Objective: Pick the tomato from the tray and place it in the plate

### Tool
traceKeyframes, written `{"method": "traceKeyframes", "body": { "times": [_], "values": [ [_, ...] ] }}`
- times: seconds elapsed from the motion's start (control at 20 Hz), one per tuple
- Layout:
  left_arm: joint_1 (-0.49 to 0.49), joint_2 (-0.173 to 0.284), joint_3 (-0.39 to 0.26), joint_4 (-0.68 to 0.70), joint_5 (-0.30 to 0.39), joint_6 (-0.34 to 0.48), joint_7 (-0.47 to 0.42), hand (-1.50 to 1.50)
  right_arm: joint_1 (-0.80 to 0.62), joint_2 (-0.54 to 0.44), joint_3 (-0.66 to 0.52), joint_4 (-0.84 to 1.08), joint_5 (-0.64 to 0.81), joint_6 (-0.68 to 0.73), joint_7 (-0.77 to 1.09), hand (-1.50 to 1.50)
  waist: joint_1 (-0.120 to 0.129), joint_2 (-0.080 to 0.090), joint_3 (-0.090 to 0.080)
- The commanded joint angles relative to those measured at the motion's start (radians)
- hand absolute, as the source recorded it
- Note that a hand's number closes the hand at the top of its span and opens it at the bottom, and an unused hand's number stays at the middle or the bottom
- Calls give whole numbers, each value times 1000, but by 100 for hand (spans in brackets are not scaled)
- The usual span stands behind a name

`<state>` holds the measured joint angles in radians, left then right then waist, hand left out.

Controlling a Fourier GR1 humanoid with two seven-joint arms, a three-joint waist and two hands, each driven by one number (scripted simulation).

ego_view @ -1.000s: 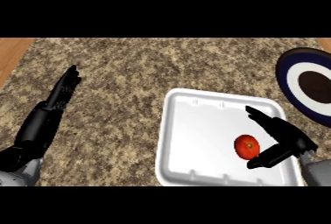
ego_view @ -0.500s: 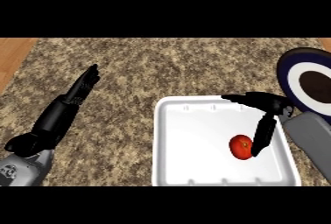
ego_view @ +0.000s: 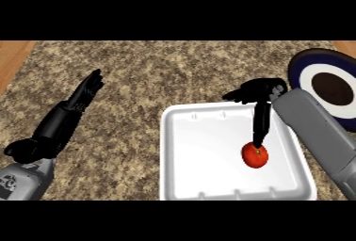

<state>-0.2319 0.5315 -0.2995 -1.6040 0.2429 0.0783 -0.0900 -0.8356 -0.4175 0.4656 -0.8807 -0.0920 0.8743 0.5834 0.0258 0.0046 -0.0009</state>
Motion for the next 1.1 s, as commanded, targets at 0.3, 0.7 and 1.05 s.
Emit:
{"method": "traceKeyframes", "body": {
  "times": [0.3, 0.7, 1.05],
  "values": [
    [-22, -9, 43, 19, -10, -29, 31, 0, -188, 31, -2, 247, -80, 265, 221, -150, -10, -2, 0],
    [19, -22, 90, 3, -17, -87, 14, 0, -284, 59, -52, 434, 8, 246, 171, -150, -6, 0, 1],
    [6, -51, 110, 47, -51, -110, -17, 0, -241, 75, -39, 481, 93, 289, 31, -150, -5, 4, 1]
  ]
}}
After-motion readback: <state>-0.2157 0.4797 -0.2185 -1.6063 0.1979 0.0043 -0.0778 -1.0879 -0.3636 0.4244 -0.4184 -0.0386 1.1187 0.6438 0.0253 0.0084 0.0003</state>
